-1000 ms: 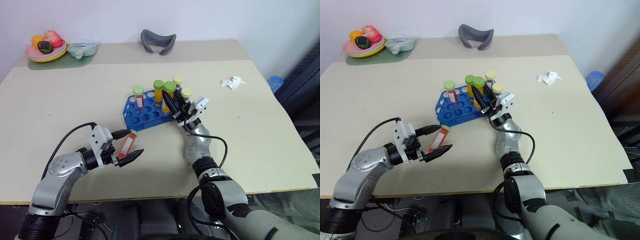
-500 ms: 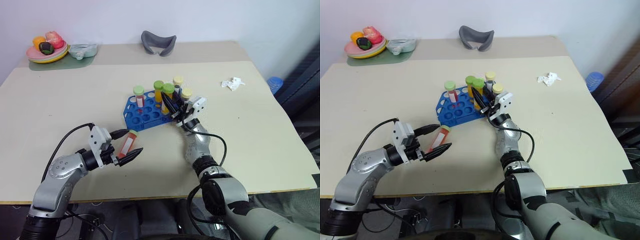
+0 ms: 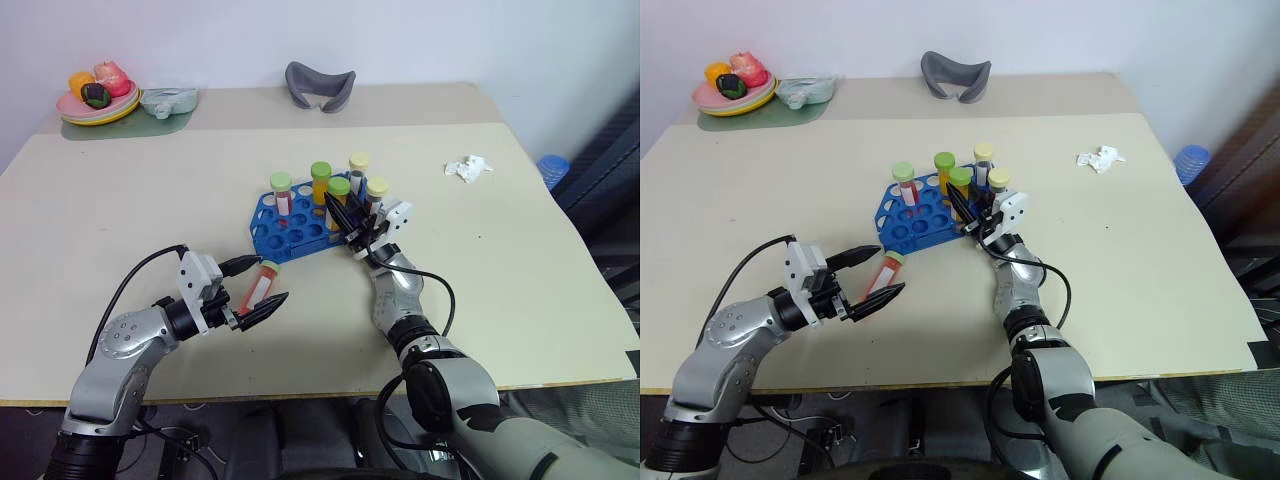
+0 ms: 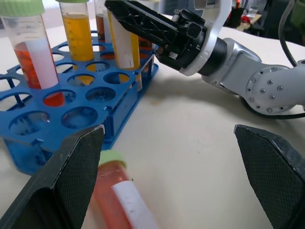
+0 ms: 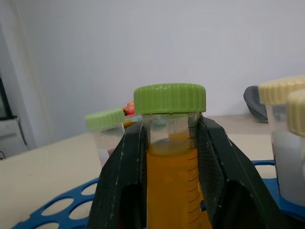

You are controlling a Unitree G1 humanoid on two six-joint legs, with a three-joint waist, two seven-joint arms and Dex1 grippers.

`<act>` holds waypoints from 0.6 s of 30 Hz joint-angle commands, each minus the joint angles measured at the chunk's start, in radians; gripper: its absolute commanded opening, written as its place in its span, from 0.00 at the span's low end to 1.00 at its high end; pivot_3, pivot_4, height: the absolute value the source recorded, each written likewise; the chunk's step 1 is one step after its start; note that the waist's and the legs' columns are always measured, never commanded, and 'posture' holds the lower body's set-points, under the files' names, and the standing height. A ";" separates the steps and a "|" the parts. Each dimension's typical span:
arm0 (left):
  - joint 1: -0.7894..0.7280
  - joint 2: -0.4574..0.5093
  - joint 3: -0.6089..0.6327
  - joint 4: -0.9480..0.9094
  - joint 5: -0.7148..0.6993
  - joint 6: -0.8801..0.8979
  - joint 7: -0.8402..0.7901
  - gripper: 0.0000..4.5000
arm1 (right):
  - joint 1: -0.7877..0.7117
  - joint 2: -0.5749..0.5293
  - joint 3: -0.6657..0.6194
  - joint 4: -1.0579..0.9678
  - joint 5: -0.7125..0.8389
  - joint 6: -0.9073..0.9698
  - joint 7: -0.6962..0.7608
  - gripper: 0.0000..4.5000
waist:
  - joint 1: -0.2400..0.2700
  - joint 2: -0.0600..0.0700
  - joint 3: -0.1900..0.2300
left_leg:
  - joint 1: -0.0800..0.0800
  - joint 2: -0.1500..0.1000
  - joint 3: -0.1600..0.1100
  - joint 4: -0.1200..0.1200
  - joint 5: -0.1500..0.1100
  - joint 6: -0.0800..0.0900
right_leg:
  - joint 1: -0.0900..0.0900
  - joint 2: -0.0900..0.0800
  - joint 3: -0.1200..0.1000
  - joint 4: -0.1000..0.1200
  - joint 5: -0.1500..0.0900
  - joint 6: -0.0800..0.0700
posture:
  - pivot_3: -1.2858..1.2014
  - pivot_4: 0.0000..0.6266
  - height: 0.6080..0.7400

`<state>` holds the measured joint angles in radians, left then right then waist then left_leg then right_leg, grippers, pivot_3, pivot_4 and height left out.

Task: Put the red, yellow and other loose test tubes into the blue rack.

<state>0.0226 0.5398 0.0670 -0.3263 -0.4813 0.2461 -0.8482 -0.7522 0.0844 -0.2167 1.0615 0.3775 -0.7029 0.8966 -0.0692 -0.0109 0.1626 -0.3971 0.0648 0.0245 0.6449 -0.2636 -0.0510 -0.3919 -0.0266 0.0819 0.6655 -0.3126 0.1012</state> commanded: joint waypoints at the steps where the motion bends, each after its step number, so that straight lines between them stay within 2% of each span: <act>1: -0.003 -0.010 0.030 -0.014 -0.019 -0.028 0.002 1.00 | 0.024 0.006 -0.017 -0.015 0.014 -0.001 0.006 0.20 | 0.000 0.000 0.000 | 0.000 0.000 0.000 0.000 0.000 0.000 | 0.000 0.000 0.000 0.000 0.000 0.000 | 0.52 0.24 1.00; 9: 0.008 -0.025 0.021 -0.025 -0.012 -0.031 0.015 1.00 | 0.030 -0.002 -0.009 -0.004 -0.027 -0.022 -0.046 0.20 | 0.000 0.000 0.000 | 0.000 0.000 0.000 0.000 0.000 0.000 | 0.001 0.000 0.000 0.000 0.000 0.000 | 0.52 0.24 1.00; 11: 0.008 -0.025 0.022 -0.025 -0.012 -0.031 0.018 1.00 | 0.033 -0.002 -0.003 -0.003 -0.041 -0.033 -0.061 0.41 | 0.000 0.000 0.000 | 0.001 0.000 0.000 0.000 0.000 0.000 | 0.001 0.000 0.000 0.000 0.000 0.000 | 0.52 0.24 1.00; 12: 0.009 -0.025 0.021 -0.025 -0.012 -0.032 0.018 1.00 | 0.034 -0.001 -0.001 -0.003 -0.045 -0.036 -0.065 0.48 | 0.000 0.000 0.000 | 0.001 0.000 0.000 0.000 0.000 0.000 | 0.001 0.000 0.000 0.000 0.000 0.000 | 0.52 0.24 1.00; 16: 0.009 -0.025 0.020 -0.021 -0.011 -0.035 0.020 1.00 | 0.035 0.002 0.003 -0.001 -0.056 -0.042 -0.085 0.92 | 0.000 -0.001 0.000 | 0.002 0.000 0.000 0.000 0.000 0.000 | 0.002 0.000 0.000 -0.001 0.000 0.000 | 0.52 0.24 1.00; 17: 0.010 -0.026 0.020 -0.019 -0.011 -0.037 0.019 1.00 | 0.035 0.002 0.009 -0.001 -0.068 -0.046 -0.101 0.99 | 0.000 -0.001 0.000 | 0.002 0.000 0.000 0.000 0.000 0.000 | 0.002 0.000 0.000 -0.001 0.000 0.000 | 0.52 0.24 1.00; 18: 0.011 -0.026 0.021 -0.016 -0.011 -0.040 0.018 1.00 | 0.037 0.001 0.014 -0.004 -0.077 -0.049 -0.111 0.99 | 0.000 -0.001 0.000 | 0.002 0.000 0.000 -0.001 0.000 0.000 | 0.002 0.000 0.000 -0.001 0.000 0.000 | 0.52 0.24 1.00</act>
<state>0.0307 0.5146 0.0712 -0.3233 -0.4853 0.2279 -0.8271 -0.7428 0.0859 -0.2008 1.0568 0.3136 -0.7317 0.8072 -0.0688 -0.0115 0.1623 -0.3948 0.0648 0.0245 0.6442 -0.2636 -0.0510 -0.3894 -0.0266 0.0819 0.6647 -0.3127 0.1012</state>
